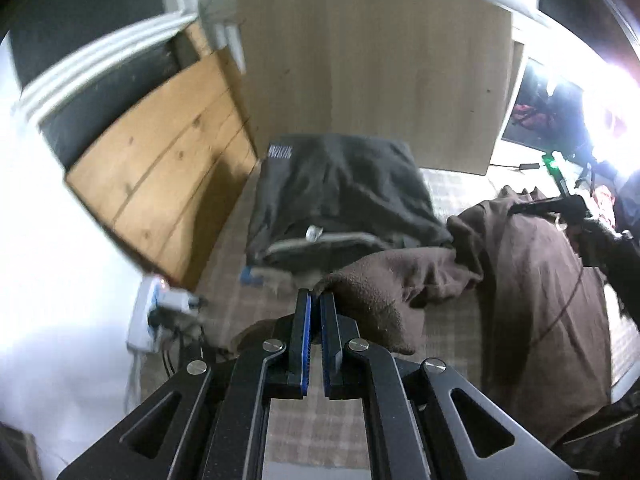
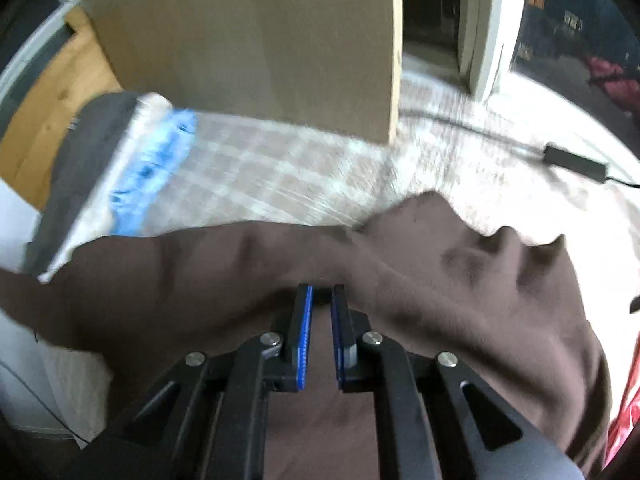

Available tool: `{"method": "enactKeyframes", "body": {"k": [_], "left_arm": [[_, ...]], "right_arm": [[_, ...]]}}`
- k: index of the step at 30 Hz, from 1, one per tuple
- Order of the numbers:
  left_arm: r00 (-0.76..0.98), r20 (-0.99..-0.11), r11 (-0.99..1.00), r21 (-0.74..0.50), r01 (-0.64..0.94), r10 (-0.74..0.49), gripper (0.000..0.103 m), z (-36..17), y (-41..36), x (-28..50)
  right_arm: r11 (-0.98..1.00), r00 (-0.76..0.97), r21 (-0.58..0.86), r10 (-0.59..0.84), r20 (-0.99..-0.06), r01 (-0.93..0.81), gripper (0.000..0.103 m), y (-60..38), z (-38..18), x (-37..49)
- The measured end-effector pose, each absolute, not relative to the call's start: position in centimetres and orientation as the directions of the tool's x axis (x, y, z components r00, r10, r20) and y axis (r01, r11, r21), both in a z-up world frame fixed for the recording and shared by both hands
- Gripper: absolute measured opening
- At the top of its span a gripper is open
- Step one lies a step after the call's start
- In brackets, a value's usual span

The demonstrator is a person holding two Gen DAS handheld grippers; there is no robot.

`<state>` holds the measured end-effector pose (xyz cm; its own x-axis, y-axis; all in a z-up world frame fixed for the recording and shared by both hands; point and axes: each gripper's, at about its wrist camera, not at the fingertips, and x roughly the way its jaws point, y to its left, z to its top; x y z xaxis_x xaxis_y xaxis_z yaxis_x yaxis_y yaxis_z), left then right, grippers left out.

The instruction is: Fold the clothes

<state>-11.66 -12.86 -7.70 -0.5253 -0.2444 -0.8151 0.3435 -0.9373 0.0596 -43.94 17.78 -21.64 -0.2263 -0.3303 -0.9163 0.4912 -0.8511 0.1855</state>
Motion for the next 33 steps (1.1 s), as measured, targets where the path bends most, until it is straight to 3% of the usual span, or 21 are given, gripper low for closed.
{"method": "enactKeyframes", "body": {"k": [2, 5, 9, 13, 15, 18, 22, 26, 28, 33], "left_arm": [[-0.489, -0.837, -0.929, 0.059, 0.365, -0.245, 0.003, -9.2, -13.2, -11.2], [-0.445, -0.863, -0.919, 0.05, 0.392, -0.237, 0.003, -11.3, -13.7, -10.8], [-0.409, -0.89, -0.928, 0.038, 0.372, -0.2, 0.003, -14.3, -13.6, -10.1], [-0.251, -0.961, -0.925, 0.014, 0.379, -0.117, 0.01, -20.4, -14.2, -7.3], [-0.157, -0.978, -0.901, 0.057, 0.43, -0.137, 0.011, -22.5, -15.3, -5.2], [-0.138, -0.982, -0.873, 0.047, 0.486, -0.13, 0.021, -23.0, -16.9, -3.2], [-0.201, -0.978, -0.894, -0.041, 0.446, -0.055, 0.044, -23.7, -17.1, -4.6], [-0.174, -0.983, -0.93, -0.005, 0.368, -0.063, 0.04, -26.0, -16.0, -6.7], [-0.169, -0.986, -0.933, -0.067, 0.353, 0.007, 0.003, -27.1, -15.5, -7.6], [-0.265, -0.964, -0.95, -0.051, 0.306, -0.033, 0.002, -22.0, -13.4, -6.6]], "right_arm": [[-0.847, -0.22, 0.15, -0.296, -0.93, 0.509, 0.003, 17.4, -22.9, -44.7], [-0.862, -0.248, 0.094, -0.246, -0.937, 0.499, 0.005, 17.6, -22.1, -45.0], [-0.779, -0.202, 0.171, -0.356, -0.913, 0.603, 0.007, 14.2, -20.6, -42.5], [-0.748, -0.19, 0.094, -0.286, -0.939, 0.657, 0.007, 12.0, -21.4, -41.0], [-0.741, -0.19, 0.073, -0.264, -0.946, 0.667, 0.008, 11.6, -21.6, -40.6], [-0.731, -0.186, 0.082, -0.278, -0.942, 0.678, 0.012, 11.6, -20.4, -39.9], [-0.692, -0.185, 0.067, -0.283, -0.941, 0.718, 0.023, 10.2, -19.4, -38.2], [-0.637, -0.162, 0.088, -0.323, -0.932, 0.766, 0.023, 8.1, -18.2, -36.3], [-0.602, -0.152, 0.093, -0.343, -0.927, 0.793, 0.029, 6.7, -17.5, -35.2], [-0.552, -0.159, 0.045, -0.316, -0.935, 0.833, 0.031, 5.1, -17.5, -33.4]]}}
